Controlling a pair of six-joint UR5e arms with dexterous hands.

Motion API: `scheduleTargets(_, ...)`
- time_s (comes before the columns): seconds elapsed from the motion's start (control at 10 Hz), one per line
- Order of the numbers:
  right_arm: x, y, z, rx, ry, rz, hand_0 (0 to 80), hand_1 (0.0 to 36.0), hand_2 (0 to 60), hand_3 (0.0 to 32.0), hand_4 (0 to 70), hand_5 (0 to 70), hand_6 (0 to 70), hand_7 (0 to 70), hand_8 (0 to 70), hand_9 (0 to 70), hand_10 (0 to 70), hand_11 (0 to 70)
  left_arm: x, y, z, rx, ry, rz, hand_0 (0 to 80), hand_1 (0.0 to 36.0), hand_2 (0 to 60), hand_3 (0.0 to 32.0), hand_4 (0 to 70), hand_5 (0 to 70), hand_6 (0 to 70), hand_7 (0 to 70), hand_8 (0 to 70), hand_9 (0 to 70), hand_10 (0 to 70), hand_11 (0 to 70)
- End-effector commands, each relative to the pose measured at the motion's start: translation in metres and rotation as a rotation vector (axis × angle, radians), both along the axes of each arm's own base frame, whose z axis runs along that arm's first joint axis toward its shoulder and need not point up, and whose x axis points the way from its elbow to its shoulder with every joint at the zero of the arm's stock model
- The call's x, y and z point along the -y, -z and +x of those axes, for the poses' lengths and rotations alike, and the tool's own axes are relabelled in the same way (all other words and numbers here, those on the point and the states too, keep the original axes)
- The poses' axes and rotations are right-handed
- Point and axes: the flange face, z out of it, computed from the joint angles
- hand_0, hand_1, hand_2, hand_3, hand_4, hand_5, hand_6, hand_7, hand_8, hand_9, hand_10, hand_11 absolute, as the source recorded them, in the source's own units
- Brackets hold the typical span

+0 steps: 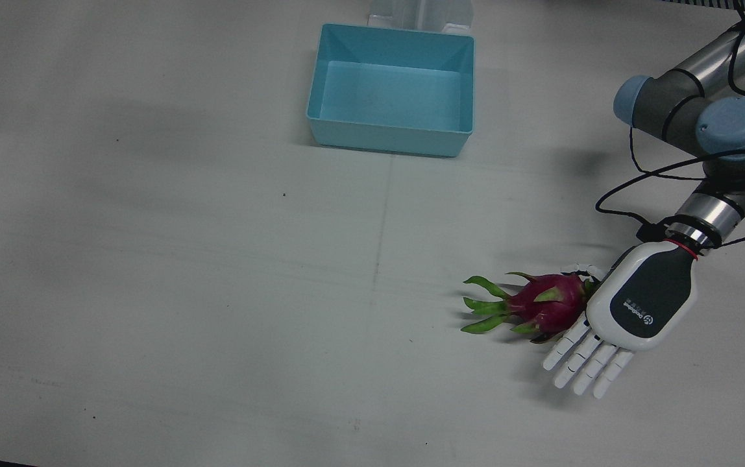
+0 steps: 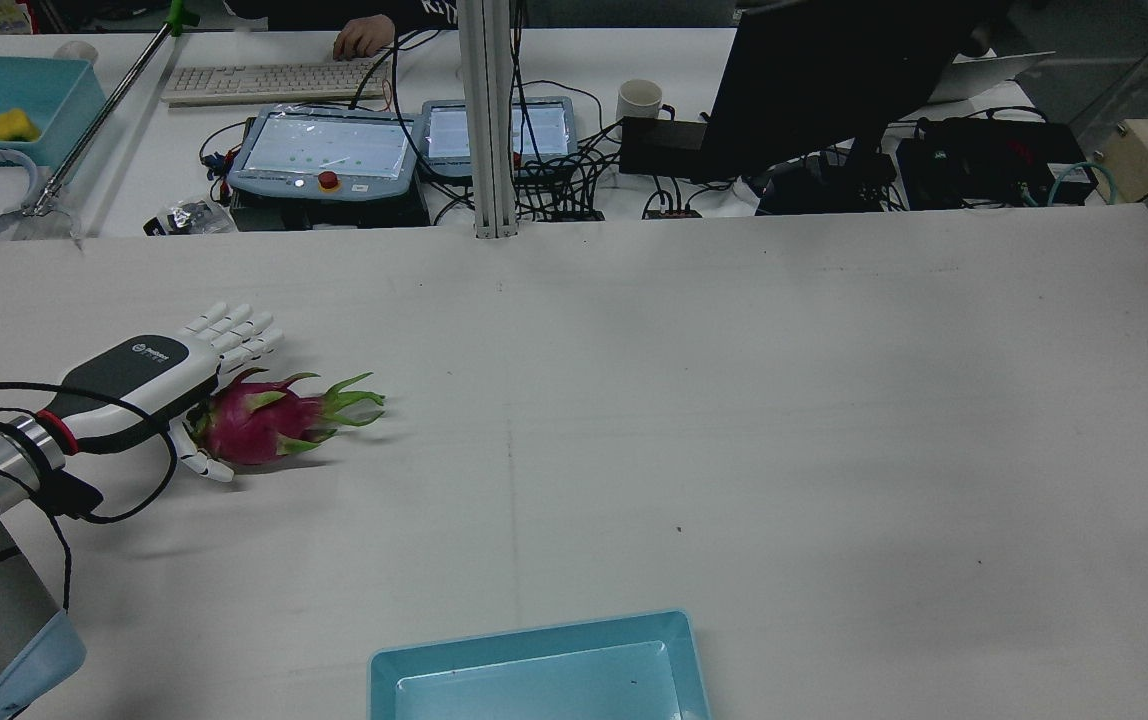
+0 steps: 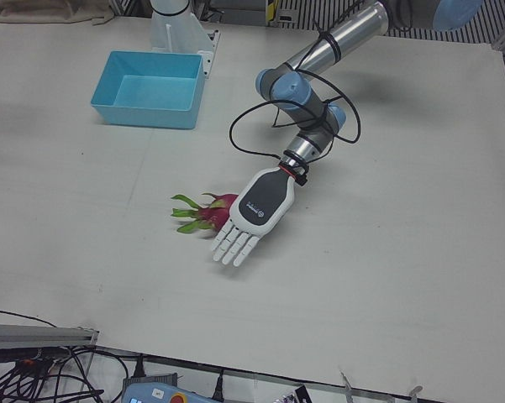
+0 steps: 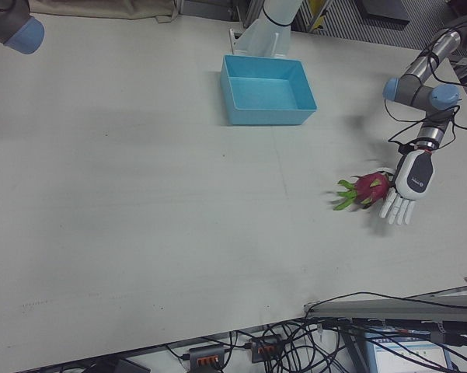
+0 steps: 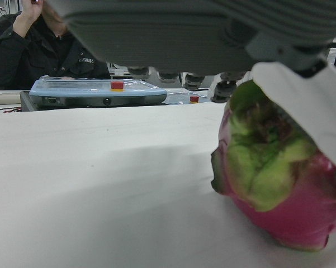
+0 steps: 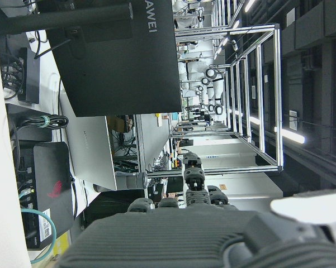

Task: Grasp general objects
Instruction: 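Close the left hand's fingers around the dragon fruit, then lift the dragon fruit off the table with the left hand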

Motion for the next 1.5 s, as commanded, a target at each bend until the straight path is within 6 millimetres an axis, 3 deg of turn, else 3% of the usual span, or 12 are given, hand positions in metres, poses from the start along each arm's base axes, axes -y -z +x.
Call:
scheduleTargets(0.0, 0.0, 0.0, 0.0, -0.001, 0.0, 0.0, 0.0, 0.0, 0.0, 0.0, 0.0, 0.0, 0.0, 0.0, 0.0, 0.0, 0.0, 0.0, 0.0, -0.001, 0.0, 0.003, 0.002, 0.001, 52.1, 24.2, 23.9, 0.0, 14.4, 26.7, 0.0, 4.7, 0.0, 0.0, 0.0, 0.0)
scheduleTargets(0.4, 0.0, 0.0, 0.0, -0.001, 0.0, 0.0, 0.0, 0.0, 0.0, 0.0, 0.0, 0.0, 0.0, 0.0, 0.0, 0.0, 0.0, 0.0, 0.001, 0.001, 0.0, -0.006, 0.002, 0.01, 51.2, 21.0, 22.1, 0.0, 30.1, 44.4, 0.0, 7.1, 0.0, 0.0, 0.0, 0.0)
scheduleTargets(0.7, 0.0, 0.0, 0.0, -0.001, 0.0, 0.0, 0.0, 0.0, 0.0, 0.0, 0.0, 0.0, 0.0, 0.0, 0.0, 0.0, 0.0, 0.0, 0.001, 0.006, -0.001, -0.035, 0.001, 0.024, 51.4, 19.6, 21.4, 0.0, 47.2, 52.3, 0.0, 8.5, 0.0, 0.3, 0.0, 0.0)
scheduleTargets(0.8, 0.0, 0.0, 0.0, -0.001, 0.0, 0.0, 0.0, 0.0, 0.0, 0.0, 0.0, 0.0, 0.0, 0.0, 0.0, 0.0, 0.0, 0.0, 0.001, 0.014, 0.0, -0.052, -0.005, 0.032, 50.4, 21.9, 35.4, 0.0, 47.7, 50.7, 0.0, 8.0, 0.0, 0.2, 0.0, 0.0)
scheduleTargets(0.9, 0.0, 0.0, 0.0, -0.001, 0.0, 0.0, 0.0, 0.0, 0.0, 0.0, 0.0, 0.0, 0.0, 0.0, 0.0, 0.0, 0.0, 0.0, -0.001, 0.027, 0.0, -0.076, -0.016, 0.042, 48.0, 26.1, 60.0, 0.0, 43.8, 48.4, 0.0, 6.4, 0.0, 0.0, 0.0, 0.0)
scheduleTargets(1.0, 0.0, 0.0, 0.0, -0.001, 0.0, 0.0, 0.0, 0.0, 0.0, 0.0, 0.0, 0.0, 0.0, 0.0, 0.0, 0.0, 0.0, 0.0, -0.005, 0.043, -0.001, -0.125, -0.038, 0.044, 46.4, 28.8, 60.0, 0.0, 41.6, 46.9, 0.0, 5.5, 0.0, 0.0, 0.0, 0.0)
scheduleTargets(1.2, 0.0, 0.001, -0.001, -0.001, 0.001, 0.0, 0.0, 0.0, 0.0, 0.0, 0.0, 0.0, 0.0, 0.0, 0.0, 0.0, 0.0, 0.0, -0.012, 0.072, 0.0, -0.174, -0.108, 0.044, 45.2, 26.5, 60.0, 0.0, 37.9, 43.3, 0.0, 4.8, 0.5, 0.0, 0.0, 0.0)
scheduleTargets(1.4, 0.0, 0.001, 0.0, -0.001, 0.0, 0.002, 0.0, 0.0, 0.0, 0.0, 0.0, 0.0, 0.0, 0.0, 0.0, 0.0, 0.0, 0.0, -0.014, 0.118, 0.003, -0.174, -0.16, 0.061, 44.9, 25.6, 60.0, 0.0, 37.1, 42.5, 0.0, 5.0, 2.0, 0.0, 0.0, 0.0)
